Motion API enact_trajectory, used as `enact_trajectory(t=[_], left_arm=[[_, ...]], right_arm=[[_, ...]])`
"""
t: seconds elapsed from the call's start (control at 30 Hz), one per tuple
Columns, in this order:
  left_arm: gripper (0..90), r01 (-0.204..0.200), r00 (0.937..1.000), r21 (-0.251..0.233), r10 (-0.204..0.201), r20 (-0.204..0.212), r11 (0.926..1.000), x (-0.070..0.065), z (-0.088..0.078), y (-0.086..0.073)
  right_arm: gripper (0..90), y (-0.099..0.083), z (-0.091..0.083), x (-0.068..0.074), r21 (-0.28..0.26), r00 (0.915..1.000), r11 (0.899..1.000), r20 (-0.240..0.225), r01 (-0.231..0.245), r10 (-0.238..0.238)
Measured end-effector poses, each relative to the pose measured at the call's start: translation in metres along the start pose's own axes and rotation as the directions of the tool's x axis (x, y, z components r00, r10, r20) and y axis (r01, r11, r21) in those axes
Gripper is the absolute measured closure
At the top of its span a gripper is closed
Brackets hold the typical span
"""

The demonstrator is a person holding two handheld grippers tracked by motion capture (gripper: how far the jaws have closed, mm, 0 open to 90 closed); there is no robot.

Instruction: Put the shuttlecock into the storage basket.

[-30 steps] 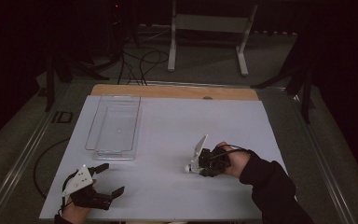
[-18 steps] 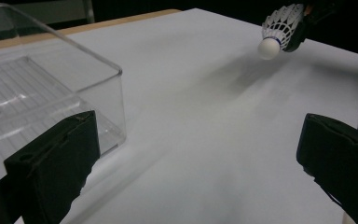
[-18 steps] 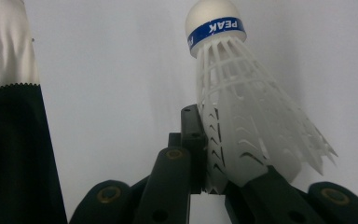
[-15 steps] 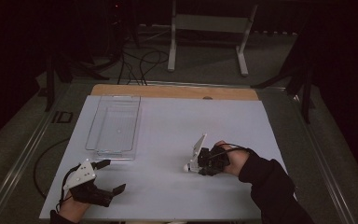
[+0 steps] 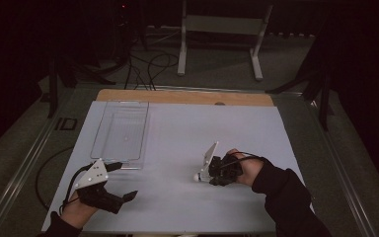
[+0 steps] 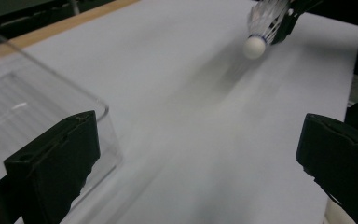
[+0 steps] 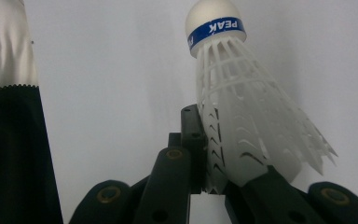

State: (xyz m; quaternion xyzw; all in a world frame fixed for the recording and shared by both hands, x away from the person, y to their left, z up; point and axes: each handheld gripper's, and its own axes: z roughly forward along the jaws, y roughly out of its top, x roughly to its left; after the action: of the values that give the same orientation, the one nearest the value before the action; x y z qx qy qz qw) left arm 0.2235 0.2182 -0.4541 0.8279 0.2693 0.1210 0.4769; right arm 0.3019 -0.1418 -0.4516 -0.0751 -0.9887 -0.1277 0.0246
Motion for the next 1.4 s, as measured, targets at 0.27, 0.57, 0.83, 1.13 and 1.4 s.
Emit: enact_trajectory(t=[0.27,0.57,0.83,1.13,1.4], left_arm=[[0.0,-0.053,0.9978,0.009,0.053,0.041,0.9986,0.000,0.000,0.027],[0.0,-0.113,0.9887,0.042,0.109,0.104,0.9926,-0.004,0.008,0.056],[0.0,-0.157,0.9811,0.092,0.144,0.129,0.9834,-0.006,0.020,0.075],[0.0,-0.190,0.9728,0.135,0.168,0.160,0.9726,-0.009,0.040,0.086],[0.0,-0.190,0.9707,0.165,0.161,0.179,0.9678,-0.012,0.053,0.095]], right_arm=[[89.5,0.000,0.000,0.001,-0.010,1.0000,1.000,-0.001,0.000,0.000],[89.4,0.001,0.001,0.002,-0.015,1.0000,1.000,-0.004,-0.009,0.008],[89.4,0.001,0.002,0.003,-0.030,1.0000,1.000,-0.006,-0.006,0.006],[89.5,0.001,0.001,0.005,-0.046,1.0000,0.999,0.000,0.001,-0.001],[89.6,0.003,-0.001,0.008,-0.076,0.9999,0.997,0.000,0.012,-0.012]])
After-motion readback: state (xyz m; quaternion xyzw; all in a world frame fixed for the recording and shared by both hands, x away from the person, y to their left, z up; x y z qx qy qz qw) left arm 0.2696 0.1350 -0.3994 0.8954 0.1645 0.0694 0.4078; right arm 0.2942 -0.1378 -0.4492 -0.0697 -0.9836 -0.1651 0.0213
